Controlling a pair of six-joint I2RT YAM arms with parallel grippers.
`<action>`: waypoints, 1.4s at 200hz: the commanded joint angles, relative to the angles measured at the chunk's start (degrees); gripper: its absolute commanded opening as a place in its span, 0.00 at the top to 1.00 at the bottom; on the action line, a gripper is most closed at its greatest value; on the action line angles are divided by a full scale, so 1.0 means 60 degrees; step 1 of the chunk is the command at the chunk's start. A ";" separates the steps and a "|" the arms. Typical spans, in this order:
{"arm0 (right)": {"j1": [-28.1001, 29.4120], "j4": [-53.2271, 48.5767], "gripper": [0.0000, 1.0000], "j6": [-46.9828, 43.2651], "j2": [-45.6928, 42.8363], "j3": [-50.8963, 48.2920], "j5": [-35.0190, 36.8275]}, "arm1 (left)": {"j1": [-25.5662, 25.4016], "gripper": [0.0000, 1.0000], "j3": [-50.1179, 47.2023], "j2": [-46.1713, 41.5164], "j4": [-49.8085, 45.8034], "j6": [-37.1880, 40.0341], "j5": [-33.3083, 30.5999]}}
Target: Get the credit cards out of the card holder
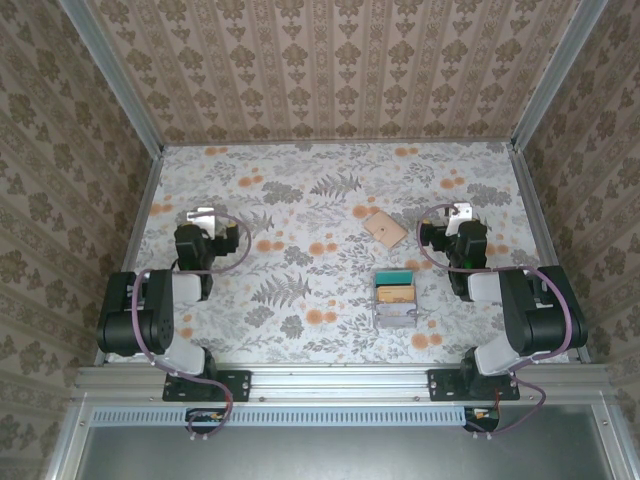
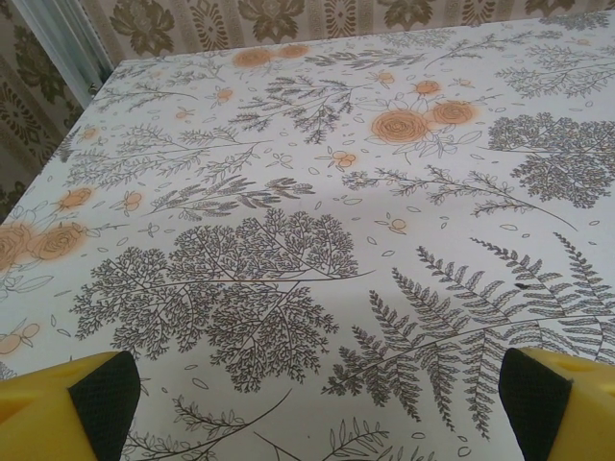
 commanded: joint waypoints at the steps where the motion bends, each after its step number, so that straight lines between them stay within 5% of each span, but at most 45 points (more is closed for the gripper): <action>1: -0.0060 -0.0025 0.00 0.0029 0.0042 0.0092 -0.0063 | 0.0097 0.00 0.0144 -0.0071 -0.0096 -0.0116 0.0101; 28: -0.0059 -0.0585 0.00 0.0131 -0.0501 0.0178 0.0222 | 0.0115 0.00 0.0796 -0.0996 -0.2017 -0.0473 -0.0744; 62: -0.0060 -0.4063 0.00 0.0458 -0.2496 0.1180 0.0481 | 0.0115 0.00 0.2740 -0.2633 -0.6672 -0.1519 -0.1943; 100: -0.0060 -0.7554 0.00 0.3577 -0.3605 0.2679 0.1181 | 0.0311 0.00 0.4721 -0.3691 -1.0837 -0.4517 -0.2720; 147: 0.0182 -0.9873 0.00 0.3911 -0.1880 0.4677 -0.1734 | 0.0230 0.00 0.4847 -0.4193 -1.1993 -0.5335 -0.0778; 199: 0.1630 -1.0898 0.00 0.3784 0.0863 0.6370 -0.1485 | -0.1048 0.00 0.4800 -0.4152 -1.2526 -0.5331 -0.0548; 280: 0.2256 -1.1372 0.00 0.3563 0.4024 0.8587 -0.1558 | -0.2517 0.00 0.4929 -0.4138 -1.3145 -0.5388 -0.0562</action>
